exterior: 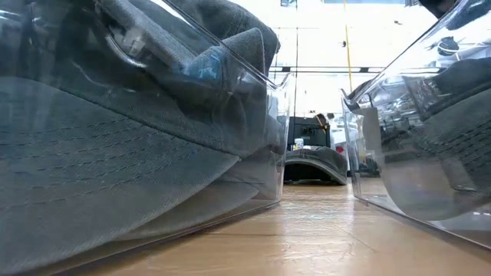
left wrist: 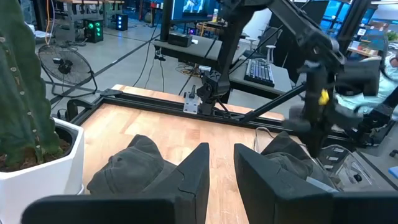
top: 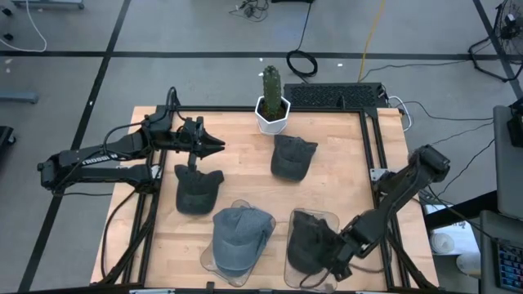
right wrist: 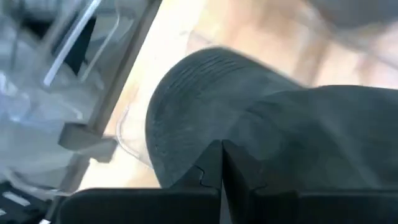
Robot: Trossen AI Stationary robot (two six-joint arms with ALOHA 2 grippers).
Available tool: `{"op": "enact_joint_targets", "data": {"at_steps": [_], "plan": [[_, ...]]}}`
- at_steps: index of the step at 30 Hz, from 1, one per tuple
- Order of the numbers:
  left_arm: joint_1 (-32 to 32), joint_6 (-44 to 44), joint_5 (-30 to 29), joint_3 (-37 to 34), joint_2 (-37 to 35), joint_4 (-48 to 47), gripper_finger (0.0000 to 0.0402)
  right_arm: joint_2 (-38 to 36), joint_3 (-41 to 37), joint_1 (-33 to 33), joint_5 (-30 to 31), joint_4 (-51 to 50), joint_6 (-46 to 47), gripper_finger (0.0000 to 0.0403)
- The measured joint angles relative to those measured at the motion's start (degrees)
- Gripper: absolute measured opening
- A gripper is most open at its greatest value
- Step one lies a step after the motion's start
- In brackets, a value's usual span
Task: Pick & Place hat
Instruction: Put the top left black cap into the right transparent bin
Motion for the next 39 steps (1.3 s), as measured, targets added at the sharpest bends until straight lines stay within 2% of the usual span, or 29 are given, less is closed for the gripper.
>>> {"op": "enact_joint_targets", "data": {"at_steps": [7,13,22,29,35,39], "plan": [[0.0,0.0,0.0,0.0,0.0,0.0,0.0083,7.3,0.0,0.3,-1.0,-2.7,0.3,0.0],[0.0,0.0,0.0,0.0,0.0,0.0,0.0082,9.1,0.2,-0.8,-4.9,-2.0,-1.0,0.0],[0.0,0.0,0.0,0.0,0.0,0.0,0.0082,1.8,4.1,0.5,6.2,-6.1,-2.7,0.0],[0.0,0.0,0.0,0.0,0.0,0.0,0.0082,2.5,1.7,-0.9,7.1,-3.8,-4.6,0.0],[0.0,0.0,0.0,0.0,0.0,0.0,0.0082,3.4,-4.5,-3.4,-2.1,7.0,-4.8,0.0],[0.0,0.0,0.0,0.0,0.0,0.0,0.0082,3.6,-5.5,-3.8,-3.8,7.0,-3.8,0.0]]}}
